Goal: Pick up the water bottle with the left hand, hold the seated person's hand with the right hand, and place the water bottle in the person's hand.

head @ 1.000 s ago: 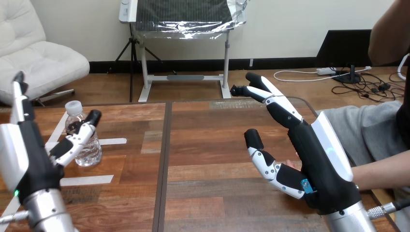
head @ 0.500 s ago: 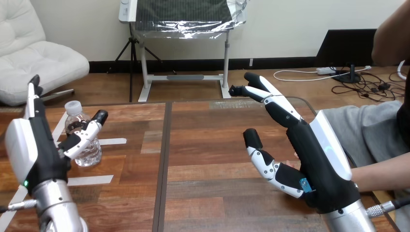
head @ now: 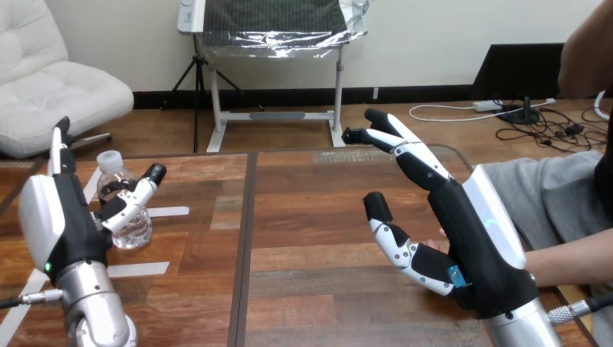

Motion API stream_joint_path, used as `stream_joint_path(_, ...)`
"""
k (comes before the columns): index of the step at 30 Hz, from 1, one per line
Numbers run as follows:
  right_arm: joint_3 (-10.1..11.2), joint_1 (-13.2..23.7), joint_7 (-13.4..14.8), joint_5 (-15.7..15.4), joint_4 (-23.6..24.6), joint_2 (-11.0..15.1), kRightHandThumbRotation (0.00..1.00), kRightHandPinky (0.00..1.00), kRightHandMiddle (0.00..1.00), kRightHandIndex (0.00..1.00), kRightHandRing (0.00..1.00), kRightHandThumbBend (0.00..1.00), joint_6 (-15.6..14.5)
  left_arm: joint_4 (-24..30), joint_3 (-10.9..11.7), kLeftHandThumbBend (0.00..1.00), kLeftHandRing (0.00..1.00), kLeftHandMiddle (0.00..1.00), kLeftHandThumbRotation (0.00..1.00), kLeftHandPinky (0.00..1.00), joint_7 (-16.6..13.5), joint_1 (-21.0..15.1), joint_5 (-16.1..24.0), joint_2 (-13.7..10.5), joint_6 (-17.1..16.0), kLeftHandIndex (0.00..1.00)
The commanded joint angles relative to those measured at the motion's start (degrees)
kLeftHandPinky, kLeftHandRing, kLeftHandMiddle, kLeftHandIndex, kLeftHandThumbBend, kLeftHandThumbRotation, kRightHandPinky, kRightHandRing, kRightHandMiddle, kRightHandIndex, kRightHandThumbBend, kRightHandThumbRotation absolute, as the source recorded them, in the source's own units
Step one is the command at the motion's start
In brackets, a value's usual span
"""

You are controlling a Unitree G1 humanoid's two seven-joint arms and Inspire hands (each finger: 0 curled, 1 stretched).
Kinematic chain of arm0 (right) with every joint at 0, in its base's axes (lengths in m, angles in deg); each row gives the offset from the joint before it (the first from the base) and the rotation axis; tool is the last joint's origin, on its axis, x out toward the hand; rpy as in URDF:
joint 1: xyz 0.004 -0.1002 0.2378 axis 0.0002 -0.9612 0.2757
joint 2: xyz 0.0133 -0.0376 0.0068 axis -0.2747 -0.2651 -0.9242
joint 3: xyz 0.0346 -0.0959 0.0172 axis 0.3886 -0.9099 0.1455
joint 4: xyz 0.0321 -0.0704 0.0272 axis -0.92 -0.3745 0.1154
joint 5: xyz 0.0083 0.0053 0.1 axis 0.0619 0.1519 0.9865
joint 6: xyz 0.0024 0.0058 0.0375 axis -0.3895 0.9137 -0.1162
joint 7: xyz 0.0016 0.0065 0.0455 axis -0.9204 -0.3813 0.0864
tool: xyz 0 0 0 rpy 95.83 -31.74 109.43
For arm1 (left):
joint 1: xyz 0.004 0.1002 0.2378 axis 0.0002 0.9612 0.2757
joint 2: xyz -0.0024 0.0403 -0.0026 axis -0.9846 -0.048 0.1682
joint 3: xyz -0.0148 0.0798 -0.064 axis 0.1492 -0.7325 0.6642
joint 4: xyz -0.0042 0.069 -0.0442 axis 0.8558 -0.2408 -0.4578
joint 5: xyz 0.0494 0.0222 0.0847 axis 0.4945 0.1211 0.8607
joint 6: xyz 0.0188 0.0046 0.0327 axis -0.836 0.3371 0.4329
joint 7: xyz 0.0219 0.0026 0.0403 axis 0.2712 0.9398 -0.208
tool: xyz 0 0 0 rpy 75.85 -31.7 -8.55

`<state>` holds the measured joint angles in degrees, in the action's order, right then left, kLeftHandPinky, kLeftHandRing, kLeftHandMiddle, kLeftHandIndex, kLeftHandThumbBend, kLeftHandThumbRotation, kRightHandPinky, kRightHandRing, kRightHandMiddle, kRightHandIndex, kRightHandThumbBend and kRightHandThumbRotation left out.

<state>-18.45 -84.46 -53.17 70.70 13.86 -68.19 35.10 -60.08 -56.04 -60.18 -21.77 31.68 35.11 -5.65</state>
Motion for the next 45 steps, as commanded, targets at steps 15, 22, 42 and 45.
stream_joint_path(15, 1.15, 3.70, -0.18, -0.17, 0.45, 0.94, 0.00, 0.89, 0.94, 0.81, 0.91, 0.12, -0.60, -8.74, -2.50, 0.92, 0.87, 0.91, 0.47, 0.77, -0.89, -10.14, 0.15, -3.54, 1.95, 0.95)
stream_joint_path(22, 1.18, 3.60, -0.59, 0.12, 0.74, 1.24, 0.00, 0.89, 0.94, 0.81, 0.91, 0.13, -1.16, -11.23, -3.27, 0.93, 0.87, 0.91, 0.48, 0.77, -0.82, -11.64, -0.15, -4.26, 2.62, 0.95)
stream_joint_path(42, 1.24, 3.98, -1.18, 0.49, 0.72, 2.01, 0.00, 0.87, 0.94, 0.80, 0.90, 0.14, -1.84, -18.91, -6.78, 0.92, 0.87, 0.91, 0.49, 0.79, -2.02, -16.00, 0.80, -7.06, 5.20, 0.94)
stream_joint_path(45, 1.26, 3.94, -1.23, 0.48, 0.87, 2.12, 0.00, 0.87, 0.94, 0.80, 0.90, 0.14, -2.22, -19.53, -7.47, 0.91, 0.87, 0.91, 0.48, 0.80, -2.23, -16.47, 1.14, -7.47, 5.98, 0.94)
